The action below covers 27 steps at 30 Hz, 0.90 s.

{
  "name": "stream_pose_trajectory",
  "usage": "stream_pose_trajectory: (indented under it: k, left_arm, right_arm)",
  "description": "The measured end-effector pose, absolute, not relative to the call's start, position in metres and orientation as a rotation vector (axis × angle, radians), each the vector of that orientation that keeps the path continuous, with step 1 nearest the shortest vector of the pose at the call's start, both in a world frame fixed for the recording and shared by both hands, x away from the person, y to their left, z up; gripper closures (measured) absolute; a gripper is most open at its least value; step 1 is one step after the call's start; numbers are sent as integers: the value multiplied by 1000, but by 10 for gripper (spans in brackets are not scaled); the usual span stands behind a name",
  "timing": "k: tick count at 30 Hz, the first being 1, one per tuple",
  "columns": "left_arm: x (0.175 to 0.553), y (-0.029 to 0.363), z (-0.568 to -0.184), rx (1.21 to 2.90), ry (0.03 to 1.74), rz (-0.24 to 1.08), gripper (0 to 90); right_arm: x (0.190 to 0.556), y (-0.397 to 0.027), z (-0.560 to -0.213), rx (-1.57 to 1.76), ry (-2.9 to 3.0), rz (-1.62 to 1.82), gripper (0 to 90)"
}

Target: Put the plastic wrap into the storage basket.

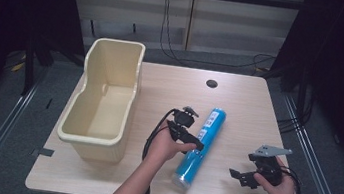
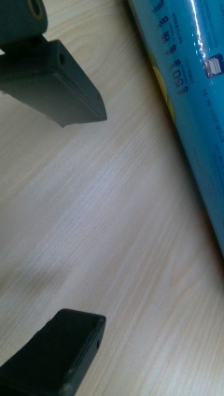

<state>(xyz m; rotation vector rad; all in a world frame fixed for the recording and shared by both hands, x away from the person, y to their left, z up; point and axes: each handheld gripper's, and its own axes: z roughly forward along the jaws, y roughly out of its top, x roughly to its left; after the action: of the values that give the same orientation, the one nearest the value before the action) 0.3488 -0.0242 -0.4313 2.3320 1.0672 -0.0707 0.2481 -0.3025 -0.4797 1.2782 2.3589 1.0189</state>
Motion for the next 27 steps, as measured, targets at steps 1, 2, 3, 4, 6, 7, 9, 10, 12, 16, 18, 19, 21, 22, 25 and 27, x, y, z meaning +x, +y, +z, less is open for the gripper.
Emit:
stream_pose_trajectory:
  k: [1,2,3,4,6,7,9,10,12,16,18,19,21,22,25,27]
  left_arm:
    - [349,-24,-431,2332,1067,-71,36]
    - [351,-27,-432,2338,1068,-80,35]
    - [351,-29,-433,2331,1075,-86,34]
    - [352,-30,-434,2332,1075,-96,30]
    - [353,-32,-435,2331,1073,-112,25]
    - [353,-34,-436,2331,1063,-117,23]
    - [354,-36,-437,2344,1060,-121,23]
    - [355,-37,-438,2340,1063,-118,23]
    - [355,-39,-439,2345,1063,-124,23]
    - [356,-44,-438,2360,1069,-102,35]
    - [357,-46,-439,2366,1067,-108,39]
    - [358,-47,-440,2365,1074,-105,40]
    - [359,-49,-440,2371,1068,-106,42]
    - [360,-50,-441,2372,1080,-103,43]
    - [361,-53,-442,2376,1077,-105,48]
    - [362,-55,-443,2370,1084,-101,50]
  right_arm:
    - [248,-303,-480,1283,2357,1024,36]
    - [247,-303,-479,1301,2353,1017,35]
    - [247,-303,-479,1299,2353,1019,36]
    - [247,-303,-480,1294,2355,1020,36]
    - [247,-303,-480,1289,2359,1019,36]
    - [247,-303,-480,1292,2360,1019,36]
    - [247,-303,-480,1291,2361,1020,36]
    - [248,-303,-480,1282,2360,1021,36]
    - [247,-303,-480,1294,2355,1021,36]
    - [247,-303,-479,1288,2354,1020,36]
    - [247,-303,-480,1290,2356,1020,36]
    - [247,-303,-480,1289,2358,1019,36]
    - [247,-303,-480,1290,2356,1020,37]
    - [247,-303,-480,1290,2355,1020,37]
    - [247,-304,-480,1288,2353,1020,37]
    - [247,-304,-480,1296,2352,1017,36]
